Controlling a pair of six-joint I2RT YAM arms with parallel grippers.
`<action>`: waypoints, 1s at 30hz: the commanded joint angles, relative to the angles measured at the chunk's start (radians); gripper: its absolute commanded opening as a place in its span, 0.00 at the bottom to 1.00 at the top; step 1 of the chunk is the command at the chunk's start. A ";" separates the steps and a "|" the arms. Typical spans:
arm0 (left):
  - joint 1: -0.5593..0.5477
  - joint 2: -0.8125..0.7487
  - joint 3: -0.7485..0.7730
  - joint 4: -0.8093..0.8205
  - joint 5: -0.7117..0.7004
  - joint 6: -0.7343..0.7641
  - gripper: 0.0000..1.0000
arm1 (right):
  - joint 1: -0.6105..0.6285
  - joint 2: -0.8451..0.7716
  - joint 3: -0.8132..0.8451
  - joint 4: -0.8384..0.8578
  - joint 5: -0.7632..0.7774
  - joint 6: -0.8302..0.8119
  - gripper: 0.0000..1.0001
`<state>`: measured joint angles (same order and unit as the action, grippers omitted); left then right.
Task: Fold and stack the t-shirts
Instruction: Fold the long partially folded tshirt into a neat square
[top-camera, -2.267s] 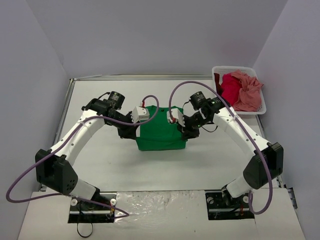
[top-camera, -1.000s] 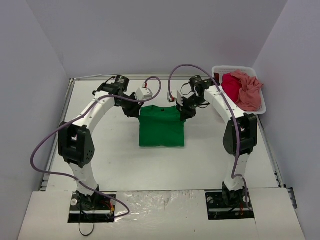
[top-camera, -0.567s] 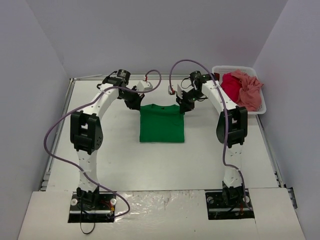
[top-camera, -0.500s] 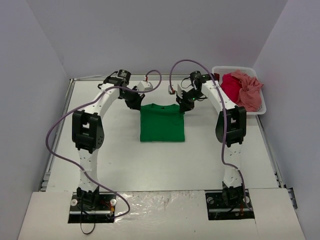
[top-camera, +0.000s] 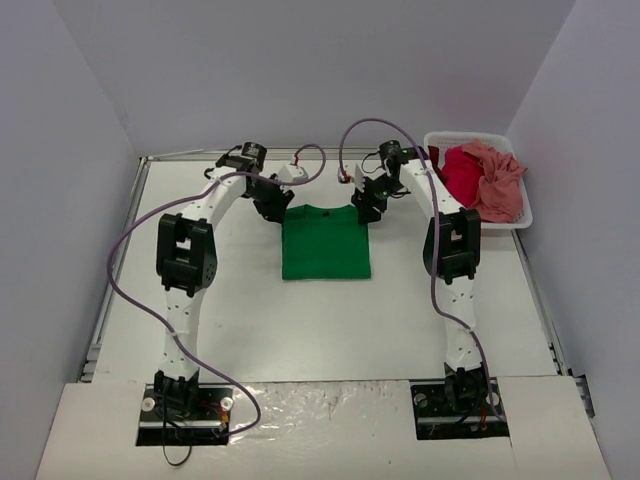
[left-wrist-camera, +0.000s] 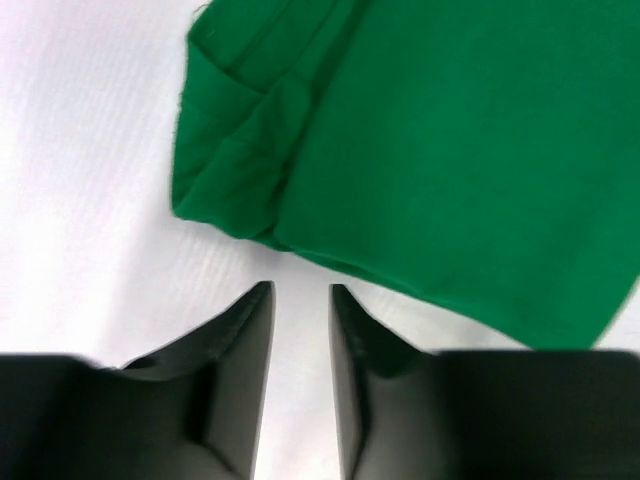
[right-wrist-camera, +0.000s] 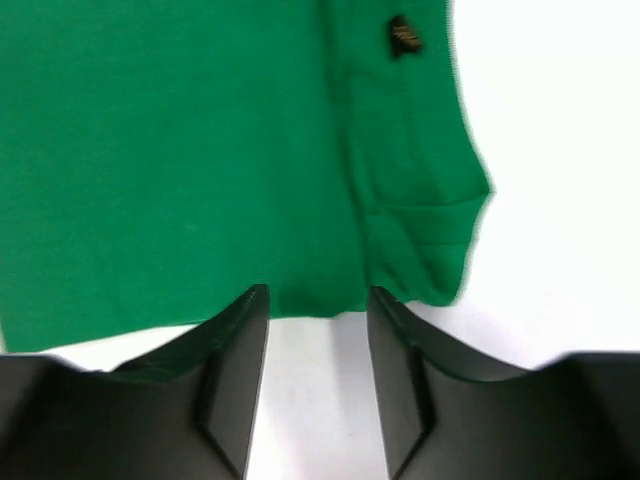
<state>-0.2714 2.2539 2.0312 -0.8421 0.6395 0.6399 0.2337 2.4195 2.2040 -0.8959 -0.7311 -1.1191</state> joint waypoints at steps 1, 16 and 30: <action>0.018 0.012 0.104 0.031 -0.073 0.016 0.34 | -0.013 0.016 0.069 0.044 0.024 0.085 0.45; 0.063 -0.378 -0.130 0.155 -0.209 -0.302 0.53 | 0.026 -0.305 -0.174 0.258 0.220 0.347 0.60; 0.215 -0.449 -0.647 0.191 0.376 -0.692 0.53 | 0.016 -0.836 -0.886 0.199 0.250 0.476 0.61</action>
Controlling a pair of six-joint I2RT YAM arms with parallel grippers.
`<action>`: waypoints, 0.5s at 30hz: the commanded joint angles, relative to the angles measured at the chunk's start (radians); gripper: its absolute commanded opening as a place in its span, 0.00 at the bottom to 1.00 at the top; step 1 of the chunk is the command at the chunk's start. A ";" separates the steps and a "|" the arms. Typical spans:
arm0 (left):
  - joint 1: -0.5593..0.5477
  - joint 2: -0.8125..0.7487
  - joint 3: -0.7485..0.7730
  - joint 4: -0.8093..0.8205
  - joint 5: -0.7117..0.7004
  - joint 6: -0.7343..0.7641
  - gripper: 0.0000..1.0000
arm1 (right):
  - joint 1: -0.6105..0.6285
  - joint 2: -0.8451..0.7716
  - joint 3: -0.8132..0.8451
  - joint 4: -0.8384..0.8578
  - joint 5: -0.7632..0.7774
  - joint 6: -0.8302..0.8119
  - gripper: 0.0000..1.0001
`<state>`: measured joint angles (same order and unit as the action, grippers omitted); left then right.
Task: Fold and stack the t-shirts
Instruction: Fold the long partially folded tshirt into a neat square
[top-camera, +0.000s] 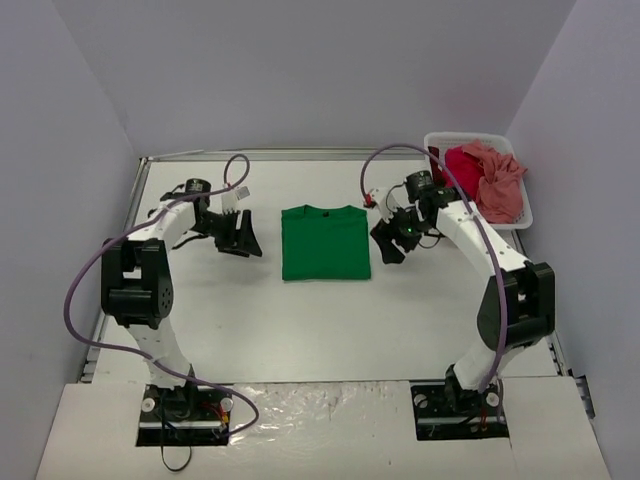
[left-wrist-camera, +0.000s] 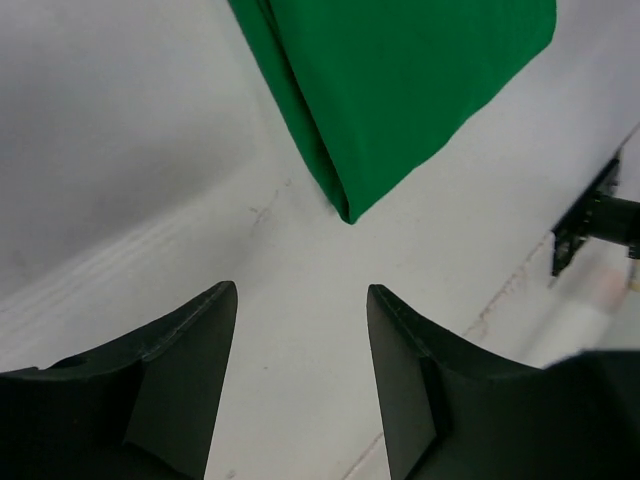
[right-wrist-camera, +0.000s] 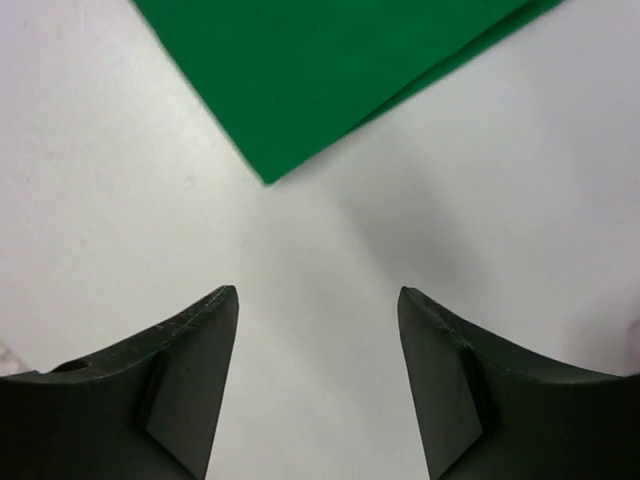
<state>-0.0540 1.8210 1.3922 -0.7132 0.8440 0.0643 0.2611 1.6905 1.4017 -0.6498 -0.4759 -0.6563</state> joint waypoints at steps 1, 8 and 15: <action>-0.001 -0.005 -0.021 0.078 0.188 -0.135 0.53 | -0.032 -0.135 -0.110 -0.047 -0.015 0.001 0.61; -0.003 0.133 -0.029 0.239 0.242 -0.349 0.53 | -0.201 -0.333 -0.213 -0.047 -0.188 -0.072 0.64; -0.004 0.248 0.011 0.345 0.225 -0.440 0.53 | -0.257 -0.367 -0.228 -0.045 -0.250 -0.095 0.65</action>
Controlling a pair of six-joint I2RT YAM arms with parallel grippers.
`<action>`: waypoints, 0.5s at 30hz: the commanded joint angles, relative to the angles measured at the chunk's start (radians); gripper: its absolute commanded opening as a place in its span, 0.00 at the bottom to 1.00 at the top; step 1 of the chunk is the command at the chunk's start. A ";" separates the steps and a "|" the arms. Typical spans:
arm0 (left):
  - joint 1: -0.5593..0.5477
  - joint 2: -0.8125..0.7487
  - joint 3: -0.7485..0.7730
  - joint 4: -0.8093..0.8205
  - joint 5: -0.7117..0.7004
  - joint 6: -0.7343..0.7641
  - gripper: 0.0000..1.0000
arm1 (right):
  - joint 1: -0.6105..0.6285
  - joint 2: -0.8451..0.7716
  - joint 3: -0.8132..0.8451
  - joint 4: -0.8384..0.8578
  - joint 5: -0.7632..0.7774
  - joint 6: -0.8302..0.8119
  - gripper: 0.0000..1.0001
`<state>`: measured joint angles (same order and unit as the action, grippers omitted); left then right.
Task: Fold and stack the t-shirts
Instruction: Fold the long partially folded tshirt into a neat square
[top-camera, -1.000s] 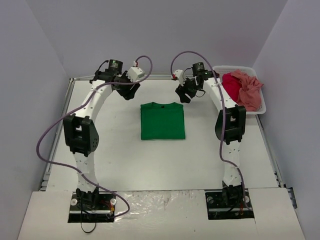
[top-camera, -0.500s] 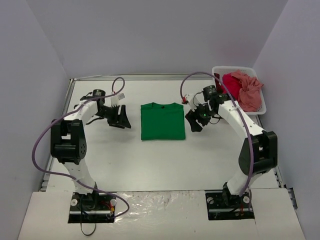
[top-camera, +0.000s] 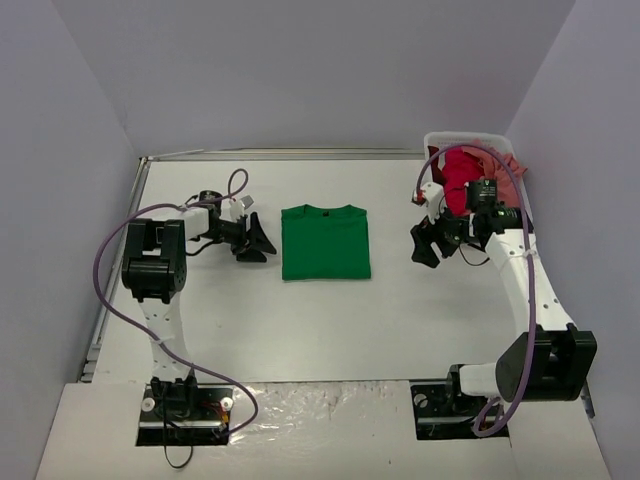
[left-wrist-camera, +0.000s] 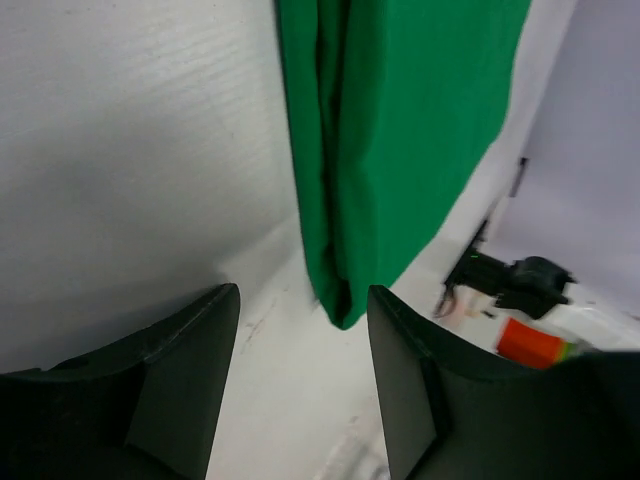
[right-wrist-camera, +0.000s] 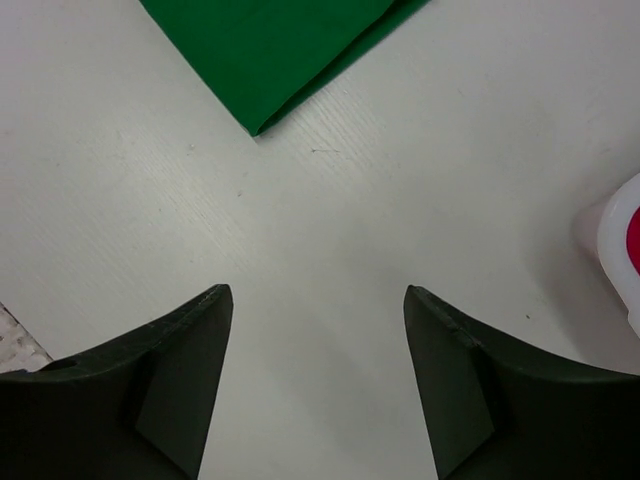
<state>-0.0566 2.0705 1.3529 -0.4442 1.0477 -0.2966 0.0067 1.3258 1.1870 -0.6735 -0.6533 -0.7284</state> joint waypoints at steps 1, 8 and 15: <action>-0.003 0.017 0.057 0.084 -0.001 -0.091 0.53 | -0.002 0.003 -0.009 -0.023 -0.077 -0.023 0.65; -0.028 0.076 0.094 0.170 -0.063 -0.160 0.54 | -0.047 0.035 0.000 -0.023 -0.092 -0.029 0.66; -0.092 0.137 0.155 0.151 -0.115 -0.159 0.51 | -0.057 0.041 0.000 -0.021 -0.100 -0.035 0.66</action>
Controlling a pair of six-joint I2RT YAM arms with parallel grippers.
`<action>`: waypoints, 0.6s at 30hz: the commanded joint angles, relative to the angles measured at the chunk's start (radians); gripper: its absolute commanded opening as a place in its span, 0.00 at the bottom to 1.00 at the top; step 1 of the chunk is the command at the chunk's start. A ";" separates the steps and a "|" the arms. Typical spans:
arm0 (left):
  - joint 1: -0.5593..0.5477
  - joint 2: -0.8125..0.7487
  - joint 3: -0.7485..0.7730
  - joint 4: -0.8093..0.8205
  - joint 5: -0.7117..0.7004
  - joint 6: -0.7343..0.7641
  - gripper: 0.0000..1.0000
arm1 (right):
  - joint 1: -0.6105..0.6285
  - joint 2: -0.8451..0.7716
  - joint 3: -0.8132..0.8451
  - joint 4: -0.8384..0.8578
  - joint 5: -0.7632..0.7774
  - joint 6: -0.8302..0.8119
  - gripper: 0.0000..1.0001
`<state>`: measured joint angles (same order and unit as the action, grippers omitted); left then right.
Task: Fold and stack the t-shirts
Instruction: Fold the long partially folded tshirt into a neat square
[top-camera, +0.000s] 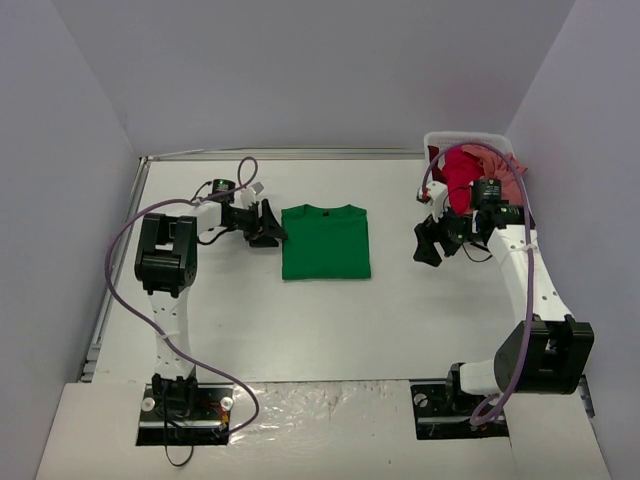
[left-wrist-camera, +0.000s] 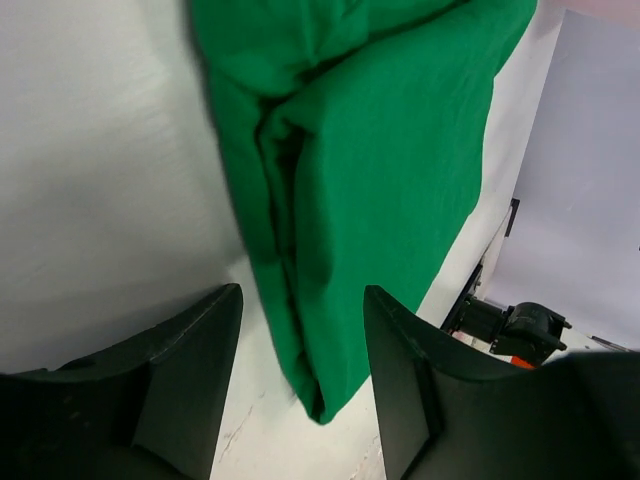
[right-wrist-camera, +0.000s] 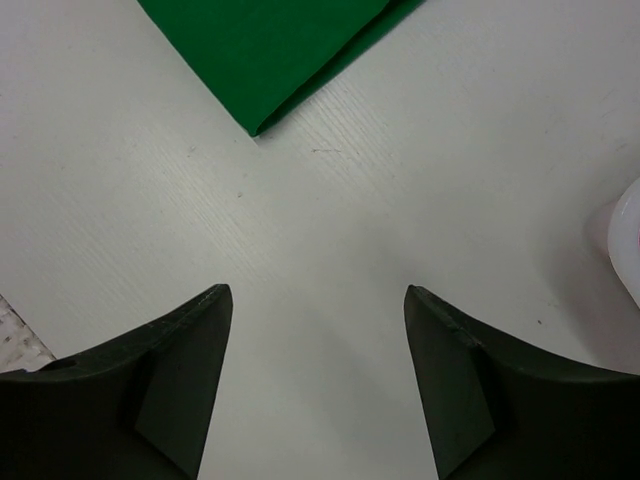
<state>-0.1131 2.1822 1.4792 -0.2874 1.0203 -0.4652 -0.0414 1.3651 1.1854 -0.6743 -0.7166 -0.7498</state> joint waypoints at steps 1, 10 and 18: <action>-0.040 0.027 0.030 -0.015 -0.097 0.011 0.50 | -0.012 0.003 0.000 -0.019 -0.037 -0.014 0.66; -0.053 0.025 0.033 -0.082 -0.193 0.060 0.35 | -0.015 0.011 0.002 -0.021 -0.044 -0.020 0.65; -0.053 0.034 0.064 -0.125 -0.236 0.099 0.02 | -0.017 0.009 -0.013 -0.019 -0.052 -0.029 0.65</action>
<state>-0.1673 2.1960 1.5154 -0.3424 0.8848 -0.4187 -0.0509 1.3720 1.1854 -0.6739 -0.7345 -0.7643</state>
